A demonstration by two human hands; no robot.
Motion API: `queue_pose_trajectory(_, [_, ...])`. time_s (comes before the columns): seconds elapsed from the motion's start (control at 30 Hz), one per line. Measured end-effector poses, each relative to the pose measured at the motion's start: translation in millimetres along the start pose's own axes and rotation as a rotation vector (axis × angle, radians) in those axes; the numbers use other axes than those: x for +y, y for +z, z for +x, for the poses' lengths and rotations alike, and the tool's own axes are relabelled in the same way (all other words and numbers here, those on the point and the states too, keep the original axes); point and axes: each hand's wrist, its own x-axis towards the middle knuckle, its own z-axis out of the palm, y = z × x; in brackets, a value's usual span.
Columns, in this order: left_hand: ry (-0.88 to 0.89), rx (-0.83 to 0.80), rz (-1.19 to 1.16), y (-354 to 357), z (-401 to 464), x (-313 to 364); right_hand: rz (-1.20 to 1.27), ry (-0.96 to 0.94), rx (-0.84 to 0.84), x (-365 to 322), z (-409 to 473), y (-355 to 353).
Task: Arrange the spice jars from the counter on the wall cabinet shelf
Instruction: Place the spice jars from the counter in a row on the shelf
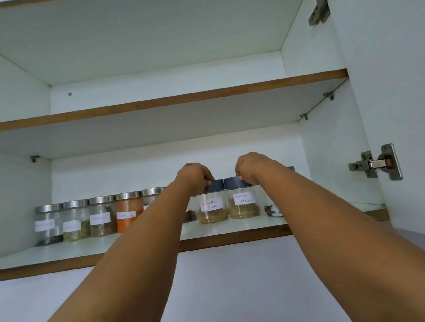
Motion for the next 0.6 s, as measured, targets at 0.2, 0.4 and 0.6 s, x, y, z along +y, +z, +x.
queue_pose_trajectory(0.2, [-0.01, -0.032, -0.012, 19.4, 37.0, -12.3, -0.105, 0.109, 0.006, -15.2, 28.1, 7.9])
queue_pose_trajectory(0.4, [0.05, -0.041, -0.125, 33.6, 53.7, -36.5, -0.148, 0.127, -0.032, -23.0, 53.2, 19.4])
queue_pose_trajectory(0.6, [0.091, -0.031, -0.264, 39.2, 55.3, -47.5, -0.196, 0.095, -0.091, -20.8, 80.7, 18.2])
